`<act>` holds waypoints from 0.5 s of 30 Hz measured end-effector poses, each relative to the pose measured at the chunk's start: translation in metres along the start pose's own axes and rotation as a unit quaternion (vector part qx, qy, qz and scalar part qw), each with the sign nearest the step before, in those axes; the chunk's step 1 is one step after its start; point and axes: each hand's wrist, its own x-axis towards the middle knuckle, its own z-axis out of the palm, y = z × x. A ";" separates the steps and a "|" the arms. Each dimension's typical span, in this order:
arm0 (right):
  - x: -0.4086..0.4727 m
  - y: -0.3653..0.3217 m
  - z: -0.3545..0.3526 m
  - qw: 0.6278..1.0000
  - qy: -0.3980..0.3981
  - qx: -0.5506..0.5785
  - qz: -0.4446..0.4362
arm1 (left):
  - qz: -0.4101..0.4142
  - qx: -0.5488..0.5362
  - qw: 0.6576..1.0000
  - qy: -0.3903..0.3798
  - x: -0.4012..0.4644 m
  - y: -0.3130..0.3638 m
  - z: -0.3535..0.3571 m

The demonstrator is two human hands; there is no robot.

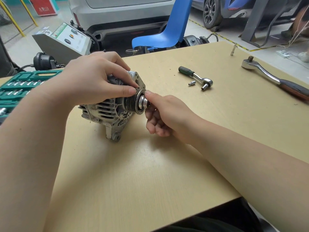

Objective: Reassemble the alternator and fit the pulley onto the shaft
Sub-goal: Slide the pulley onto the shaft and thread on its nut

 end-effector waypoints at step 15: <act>0.002 -0.001 0.002 1.000 0.022 -0.004 0.002 | -0.006 0.001 1.000 -0.003 0.000 -0.001 0.000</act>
